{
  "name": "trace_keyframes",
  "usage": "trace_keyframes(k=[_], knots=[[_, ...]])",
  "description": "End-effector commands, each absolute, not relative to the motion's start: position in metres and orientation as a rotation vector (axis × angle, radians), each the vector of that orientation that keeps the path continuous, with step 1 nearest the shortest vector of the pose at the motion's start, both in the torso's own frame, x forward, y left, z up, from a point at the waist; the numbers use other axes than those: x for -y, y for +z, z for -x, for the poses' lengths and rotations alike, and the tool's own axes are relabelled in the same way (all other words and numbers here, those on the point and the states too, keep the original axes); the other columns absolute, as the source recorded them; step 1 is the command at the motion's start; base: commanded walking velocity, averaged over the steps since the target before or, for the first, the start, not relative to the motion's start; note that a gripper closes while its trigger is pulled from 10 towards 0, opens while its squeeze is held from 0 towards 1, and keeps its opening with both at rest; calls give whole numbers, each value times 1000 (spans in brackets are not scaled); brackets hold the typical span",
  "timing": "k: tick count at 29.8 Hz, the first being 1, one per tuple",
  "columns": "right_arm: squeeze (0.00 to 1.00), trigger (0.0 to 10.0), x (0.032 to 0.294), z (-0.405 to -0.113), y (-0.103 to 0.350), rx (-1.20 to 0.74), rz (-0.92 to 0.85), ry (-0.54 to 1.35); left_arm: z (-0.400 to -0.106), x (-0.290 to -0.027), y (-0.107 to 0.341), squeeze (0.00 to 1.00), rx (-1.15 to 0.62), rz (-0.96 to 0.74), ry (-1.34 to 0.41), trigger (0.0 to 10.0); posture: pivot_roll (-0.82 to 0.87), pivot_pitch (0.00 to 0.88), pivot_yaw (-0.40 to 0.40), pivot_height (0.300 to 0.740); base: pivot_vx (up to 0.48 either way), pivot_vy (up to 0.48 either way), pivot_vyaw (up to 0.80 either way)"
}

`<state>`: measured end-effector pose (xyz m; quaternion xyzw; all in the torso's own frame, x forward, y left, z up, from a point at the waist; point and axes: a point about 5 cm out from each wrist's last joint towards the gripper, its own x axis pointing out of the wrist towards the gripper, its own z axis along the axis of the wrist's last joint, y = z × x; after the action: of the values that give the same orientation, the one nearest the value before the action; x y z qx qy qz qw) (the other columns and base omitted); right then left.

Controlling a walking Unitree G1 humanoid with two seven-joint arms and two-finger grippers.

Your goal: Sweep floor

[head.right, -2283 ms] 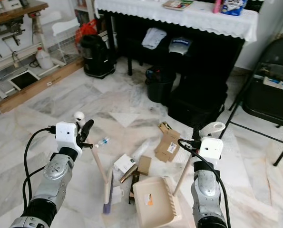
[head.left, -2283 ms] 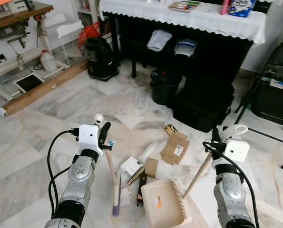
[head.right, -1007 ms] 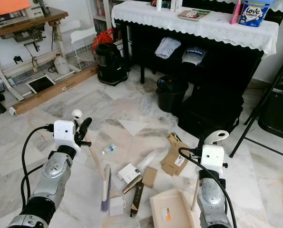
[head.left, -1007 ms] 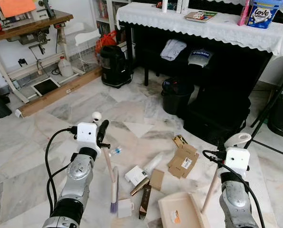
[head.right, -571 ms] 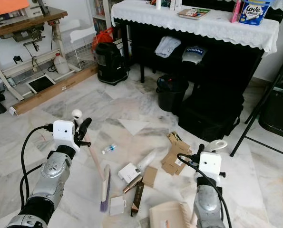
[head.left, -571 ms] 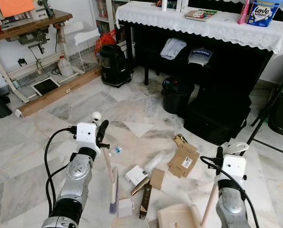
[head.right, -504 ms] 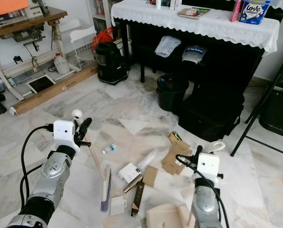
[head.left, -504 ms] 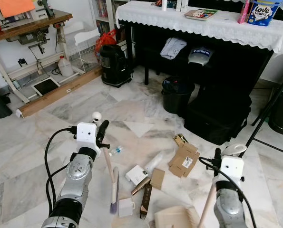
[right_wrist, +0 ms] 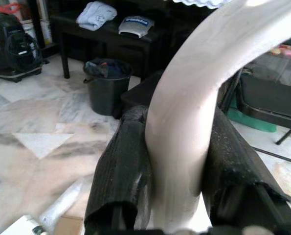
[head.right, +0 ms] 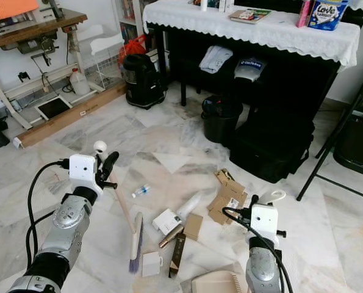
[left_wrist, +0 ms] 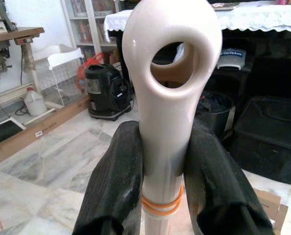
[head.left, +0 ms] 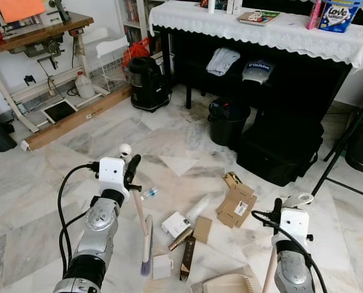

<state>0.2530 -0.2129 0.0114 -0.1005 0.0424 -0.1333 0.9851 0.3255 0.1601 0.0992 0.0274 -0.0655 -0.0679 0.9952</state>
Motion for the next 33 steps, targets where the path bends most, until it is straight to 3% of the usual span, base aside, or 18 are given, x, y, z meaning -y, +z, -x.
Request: trace_keyframes(k=[1, 22, 33], knots=[[0, 10000, 208, -257, 16, -61, 192, -235, -326, -162, 107, 0, 168, -50, -134, 10000, -112, 0, 56, 740, 0, 0, 0], [0, 10000, 206, -263, 16, -95, 78, -214, -327, -161, 107, 0, 173, -44, -130, 10000, -118, 0, 45, 740, 0, 0, 0], [0, 10000, 197, -267, 16, -137, 38, -100, -328, -160, 107, 0, 171, -40, -122, 10000, -121, 0, 32, 740, 0, 0, 0]])
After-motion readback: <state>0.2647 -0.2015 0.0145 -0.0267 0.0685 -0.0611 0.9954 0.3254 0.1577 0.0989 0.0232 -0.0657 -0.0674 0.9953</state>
